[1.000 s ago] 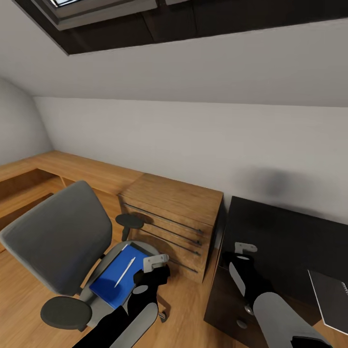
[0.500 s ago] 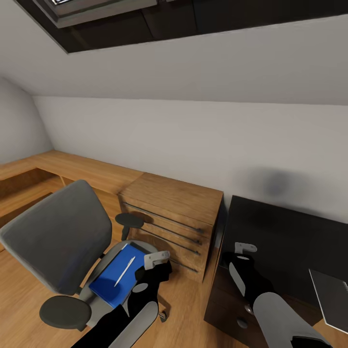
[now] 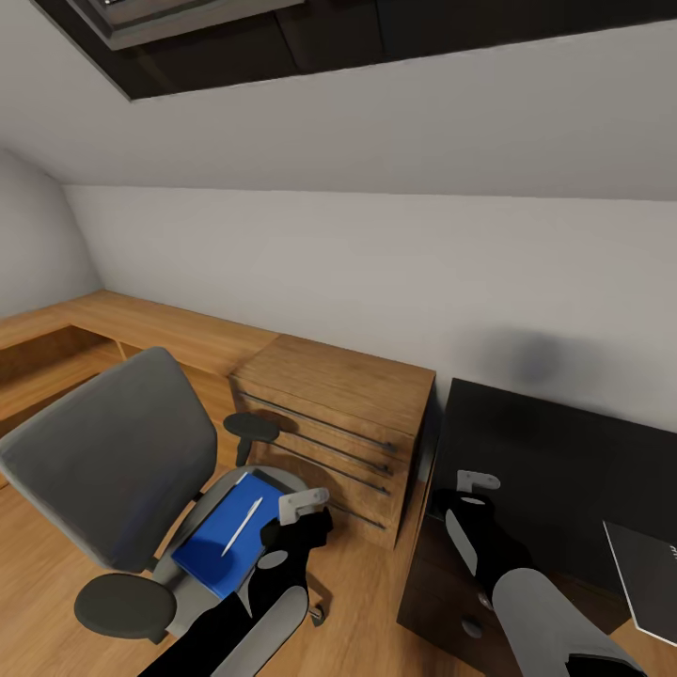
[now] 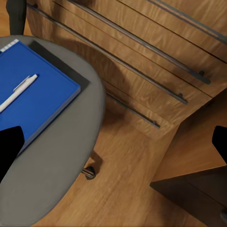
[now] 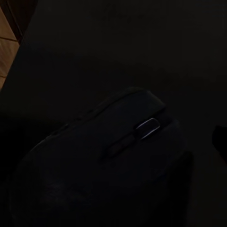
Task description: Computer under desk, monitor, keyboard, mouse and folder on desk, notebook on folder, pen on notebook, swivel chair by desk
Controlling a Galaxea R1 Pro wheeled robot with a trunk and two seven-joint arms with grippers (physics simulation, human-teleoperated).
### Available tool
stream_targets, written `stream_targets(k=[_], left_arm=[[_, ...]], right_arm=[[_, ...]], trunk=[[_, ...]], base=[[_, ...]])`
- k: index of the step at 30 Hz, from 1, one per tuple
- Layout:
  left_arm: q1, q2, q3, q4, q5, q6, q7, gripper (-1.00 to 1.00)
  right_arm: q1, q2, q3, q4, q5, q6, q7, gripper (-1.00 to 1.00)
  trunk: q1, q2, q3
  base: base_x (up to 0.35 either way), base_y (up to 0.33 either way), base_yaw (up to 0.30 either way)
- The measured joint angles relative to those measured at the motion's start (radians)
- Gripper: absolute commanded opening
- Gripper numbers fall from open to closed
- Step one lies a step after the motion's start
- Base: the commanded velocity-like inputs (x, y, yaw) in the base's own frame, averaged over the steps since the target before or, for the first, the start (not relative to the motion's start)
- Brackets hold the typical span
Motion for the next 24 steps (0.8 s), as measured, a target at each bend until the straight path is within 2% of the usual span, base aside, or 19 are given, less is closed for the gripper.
stream_targets(k=[15,16,24], left_arm=[[0.000,-0.001,-0.001,0.000,0.000,0.000,0.001,1.00],[0.000,-0.001,-0.001,0.000,0.000,0.000,0.001,1.00],[0.000,0.000,0.000,0.000,0.000,0.000,0.002,1.00]], right_arm=[[0.000,0.000,-0.001,-0.012,0.004,0.026,-0.003,1.00],[0.000,0.000,-0.001,-0.012,0.004,0.027,-0.003,-1.00],[0.000,-0.001,-0.001,-0.013,0.008,0.030,-0.001,-1.00]], trunk=[[0.000,0.000,0.000],[0.000,0.000,0.000],[0.000,0.000,0.000]], base=[[0.000,0.000,0.000],[0.000,0.000,0.000],[0.000,0.000,0.000]])
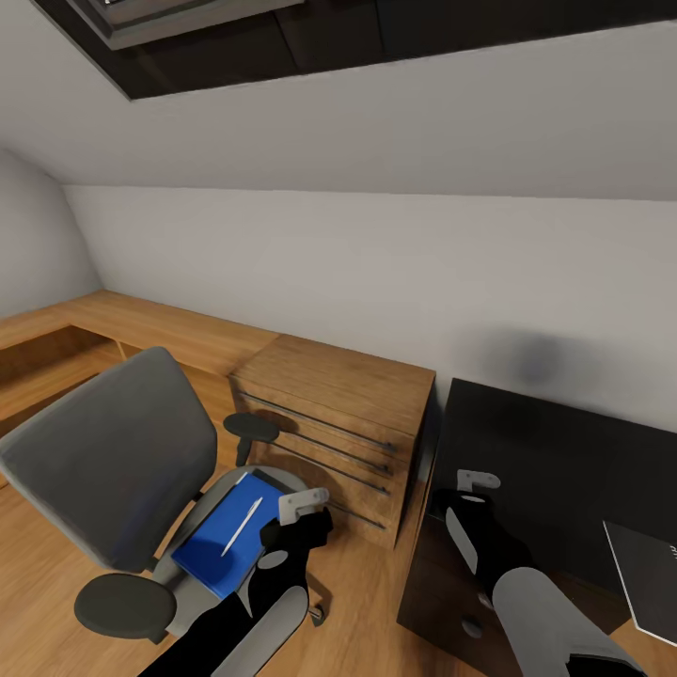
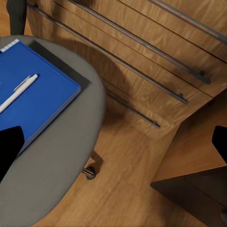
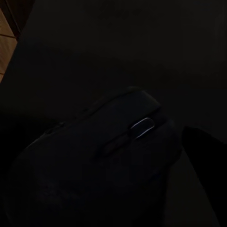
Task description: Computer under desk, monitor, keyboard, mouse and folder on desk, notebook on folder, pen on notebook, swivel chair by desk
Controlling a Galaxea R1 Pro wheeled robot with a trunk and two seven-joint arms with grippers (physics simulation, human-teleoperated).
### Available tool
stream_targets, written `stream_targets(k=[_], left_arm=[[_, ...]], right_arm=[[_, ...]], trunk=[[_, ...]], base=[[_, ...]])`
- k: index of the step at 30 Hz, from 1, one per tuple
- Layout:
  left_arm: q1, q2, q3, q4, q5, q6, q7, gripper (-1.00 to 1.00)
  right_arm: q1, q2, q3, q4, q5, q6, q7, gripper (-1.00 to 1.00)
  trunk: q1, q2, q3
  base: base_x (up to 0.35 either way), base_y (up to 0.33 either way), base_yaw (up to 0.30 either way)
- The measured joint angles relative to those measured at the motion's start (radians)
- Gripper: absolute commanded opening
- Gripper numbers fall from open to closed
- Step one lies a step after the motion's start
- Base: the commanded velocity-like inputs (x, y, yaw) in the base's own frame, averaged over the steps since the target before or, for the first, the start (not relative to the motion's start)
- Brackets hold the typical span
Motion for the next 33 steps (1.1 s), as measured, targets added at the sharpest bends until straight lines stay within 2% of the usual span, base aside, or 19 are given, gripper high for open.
stream_targets(k=[23,31,33], left_arm=[[0.000,0.002,0.002,0.001,0.004,0.000,0.000,1.00],[0.000,0.006,0.004,0.003,0.005,0.000,-0.001,1.00],[0.000,0.009,0.005,0.003,0.005,0.000,-0.001,1.00]], right_arm=[[0.001,0.002,-0.003,-0.013,-0.006,0.002,0.001,-1.00],[0.001,0.001,-0.003,-0.065,-0.006,0.005,0.001,-1.00],[0.001,0.000,-0.004,-0.090,-0.006,0.025,0.001,-1.00]], trunk=[[0.000,0.000,0.000],[-0.030,0.056,0.025],[-0.038,0.070,0.031]], base=[[0.000,0.000,0.000],[0.000,0.000,0.000],[0.000,0.000,0.000]])
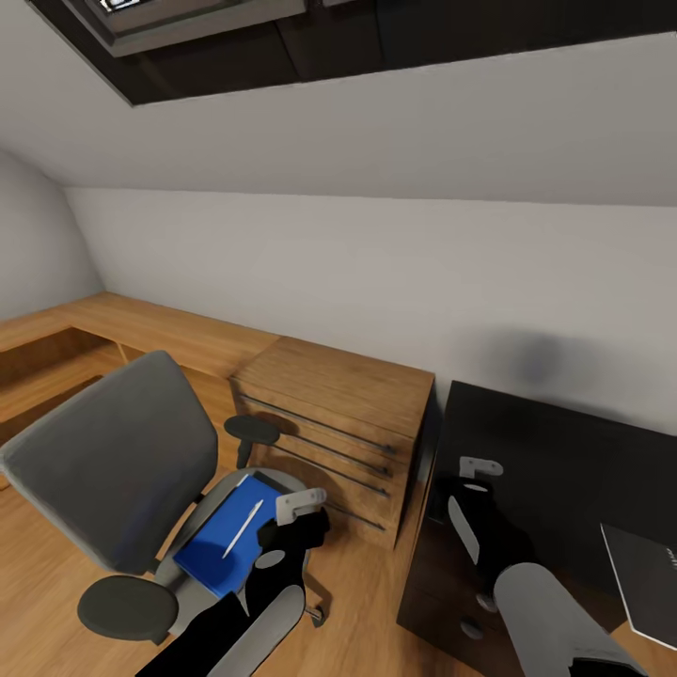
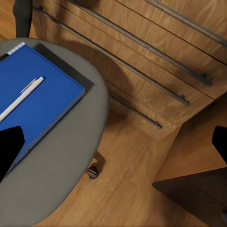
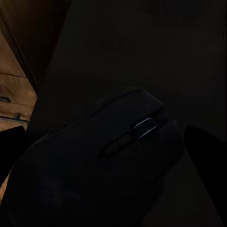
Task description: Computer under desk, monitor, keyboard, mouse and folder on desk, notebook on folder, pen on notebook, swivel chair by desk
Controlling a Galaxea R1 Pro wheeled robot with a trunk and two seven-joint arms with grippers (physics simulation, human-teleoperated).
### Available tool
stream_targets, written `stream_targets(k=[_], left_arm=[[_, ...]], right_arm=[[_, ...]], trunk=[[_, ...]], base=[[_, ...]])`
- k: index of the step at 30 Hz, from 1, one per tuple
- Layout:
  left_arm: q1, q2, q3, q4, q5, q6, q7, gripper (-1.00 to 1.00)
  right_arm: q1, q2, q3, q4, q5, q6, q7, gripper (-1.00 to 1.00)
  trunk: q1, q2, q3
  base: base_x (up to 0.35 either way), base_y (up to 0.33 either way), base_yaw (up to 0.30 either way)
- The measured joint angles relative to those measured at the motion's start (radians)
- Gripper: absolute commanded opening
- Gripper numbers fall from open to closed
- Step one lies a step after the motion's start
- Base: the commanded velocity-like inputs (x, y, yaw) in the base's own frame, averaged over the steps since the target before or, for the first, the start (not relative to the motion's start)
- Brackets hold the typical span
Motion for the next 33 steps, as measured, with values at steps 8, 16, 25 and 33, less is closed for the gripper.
stream_targets(k=[8,16,25,33], left_arm=[[0.000,0.001,0.003,0.002,0.000,0.000,0.001,1.00],[0.000,0.001,0.003,0.009,0.000,0.001,0.001,1.00],[0.000,-0.003,0.000,0.032,-0.002,0.003,0.001,1.00],[0.000,0.001,0.002,0.033,0.000,0.003,0.000,1.00]], right_arm=[[0.024,0.000,-0.013,-0.276,-0.091,0.183,0.003,-1.00],[0.044,0.003,-0.015,-0.345,-0.104,0.204,0.003,-1.00],[0.053,0.005,-0.016,-0.392,-0.156,0.205,0.000,-1.00],[0.053,0.005,-0.016,-0.392,-0.156,0.204,-0.001,-1.00]], trunk=[[-0.030,0.056,0.025],[-0.061,0.112,0.050],[-0.085,0.154,0.069],[-0.085,0.154,0.069]], base=[[-0.087,0.000,0.000],[-0.320,0.000,-0.005],[-0.100,0.000,-0.078],[0.000,0.000,-0.038]])
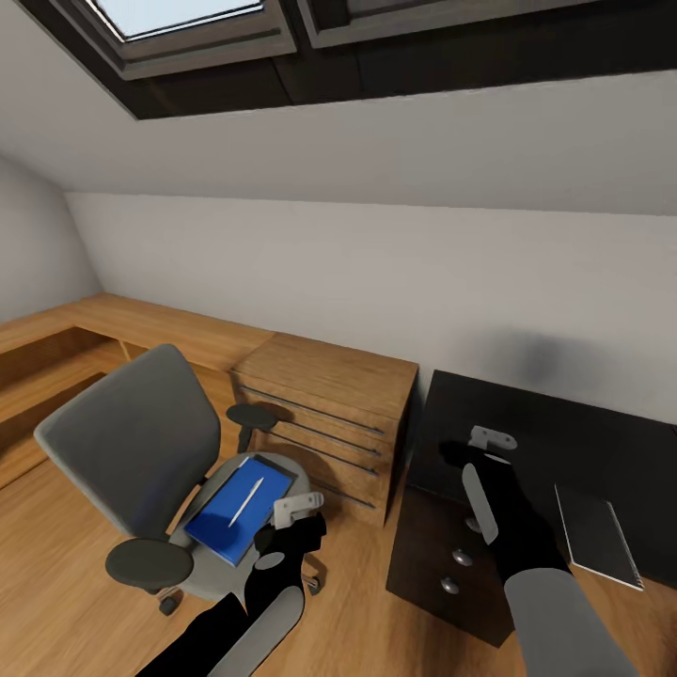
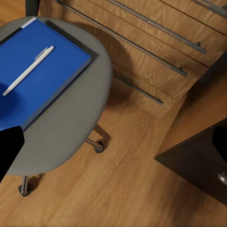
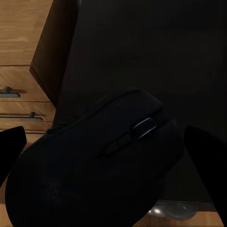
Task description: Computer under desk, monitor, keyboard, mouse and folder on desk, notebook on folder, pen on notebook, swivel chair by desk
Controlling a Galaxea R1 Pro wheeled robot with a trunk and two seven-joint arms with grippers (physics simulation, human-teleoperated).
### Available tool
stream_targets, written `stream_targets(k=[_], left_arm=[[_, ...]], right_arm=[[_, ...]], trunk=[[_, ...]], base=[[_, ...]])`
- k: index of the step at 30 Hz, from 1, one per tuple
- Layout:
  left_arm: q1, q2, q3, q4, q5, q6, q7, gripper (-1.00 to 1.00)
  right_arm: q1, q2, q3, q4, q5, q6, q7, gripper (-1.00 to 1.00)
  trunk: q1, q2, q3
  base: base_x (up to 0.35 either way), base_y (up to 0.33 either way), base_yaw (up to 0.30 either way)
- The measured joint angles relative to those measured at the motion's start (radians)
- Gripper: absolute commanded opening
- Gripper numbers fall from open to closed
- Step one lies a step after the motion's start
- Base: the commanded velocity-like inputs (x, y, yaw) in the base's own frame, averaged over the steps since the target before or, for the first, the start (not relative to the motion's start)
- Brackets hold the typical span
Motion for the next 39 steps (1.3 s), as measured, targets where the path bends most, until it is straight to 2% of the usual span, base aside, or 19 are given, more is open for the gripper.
stream_targets(k=[15,25,35,39], left_arm=[[0.000,0.003,-0.002,0.000,-0.003,-0.002,0.000,1.00],[0.000,0.004,-0.004,0.000,-0.005,-0.003,0.000,1.00],[0.000,0.005,-0.005,0.000,-0.007,-0.003,0.001,1.00],[0.000,0.005,-0.005,0.000,-0.007,-0.004,0.000,1.00]], right_arm=[[0.000,-0.003,-0.001,-0.002,0.000,0.000,0.000,-1.00],[0.000,-0.004,-0.016,-0.002,0.000,-0.001,0.000,-1.00],[0.000,-0.004,-0.025,-0.002,0.000,-0.001,0.000,-1.00],[0.000,-0.005,-0.054,-0.002,0.000,-0.002,0.000,-1.00]], trunk=[[0.000,0.000,0.000],[0.000,0.000,0.000],[0.000,0.000,0.000],[0.000,0.000,0.000]], base=[[0.000,0.000,-0.012],[0.000,-0.019,-0.228],[0.000,-0.285,-0.261],[0.000,-0.185,-0.265]])
